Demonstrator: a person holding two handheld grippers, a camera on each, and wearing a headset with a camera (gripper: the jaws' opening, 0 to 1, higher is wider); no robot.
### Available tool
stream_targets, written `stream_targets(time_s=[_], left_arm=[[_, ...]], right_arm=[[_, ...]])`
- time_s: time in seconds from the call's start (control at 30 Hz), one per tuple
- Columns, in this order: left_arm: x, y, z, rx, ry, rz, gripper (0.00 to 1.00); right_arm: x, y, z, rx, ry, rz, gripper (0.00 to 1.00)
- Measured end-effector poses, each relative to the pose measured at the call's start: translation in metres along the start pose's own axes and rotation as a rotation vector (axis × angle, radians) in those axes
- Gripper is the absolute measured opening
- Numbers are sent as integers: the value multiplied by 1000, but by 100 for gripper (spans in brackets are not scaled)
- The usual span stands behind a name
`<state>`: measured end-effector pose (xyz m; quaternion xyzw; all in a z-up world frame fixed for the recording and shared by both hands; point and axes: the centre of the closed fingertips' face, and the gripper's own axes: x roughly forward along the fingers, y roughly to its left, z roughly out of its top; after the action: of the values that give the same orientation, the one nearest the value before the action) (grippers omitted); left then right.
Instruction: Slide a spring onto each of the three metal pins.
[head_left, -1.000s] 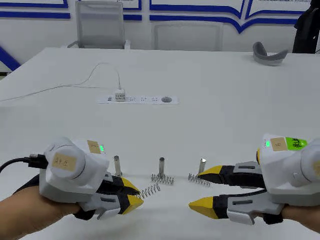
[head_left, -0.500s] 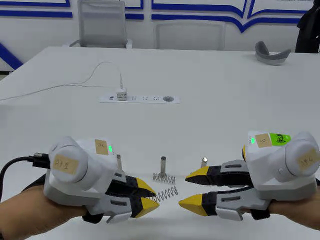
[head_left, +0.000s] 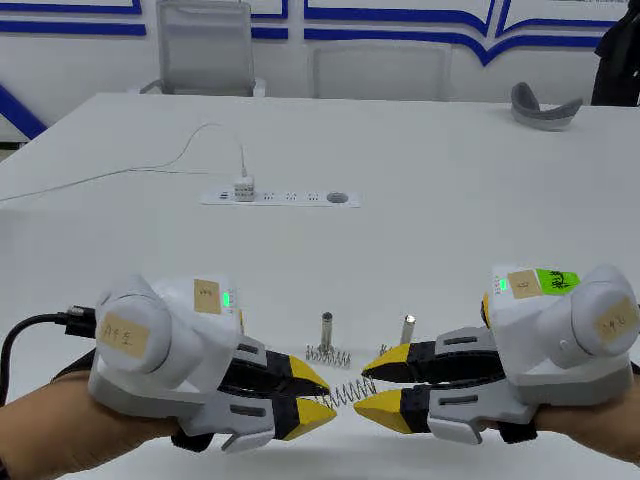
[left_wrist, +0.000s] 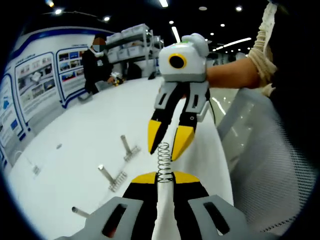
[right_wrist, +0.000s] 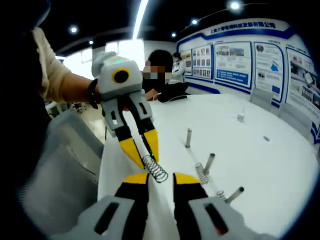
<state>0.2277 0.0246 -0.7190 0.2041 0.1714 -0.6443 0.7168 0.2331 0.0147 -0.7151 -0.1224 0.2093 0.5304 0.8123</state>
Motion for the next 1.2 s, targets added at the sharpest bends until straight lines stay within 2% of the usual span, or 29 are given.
stream_targets(time_s=[0.3,0.57,0.63,1.2], left_arm=[[0,0,2,6,-10,2,10],[-1,0,2,-4,-14,2,10],[0,1,2,0,-12,5,10],[-2,5,4,-44,-39,24,10]], right_arm=[[-1,4,4,18,-9,18,15],[-2,8,22,9,-47,26,15],[-2,11,32,32,-82,43,13],[12,16,50,-32,-91,39,12]])
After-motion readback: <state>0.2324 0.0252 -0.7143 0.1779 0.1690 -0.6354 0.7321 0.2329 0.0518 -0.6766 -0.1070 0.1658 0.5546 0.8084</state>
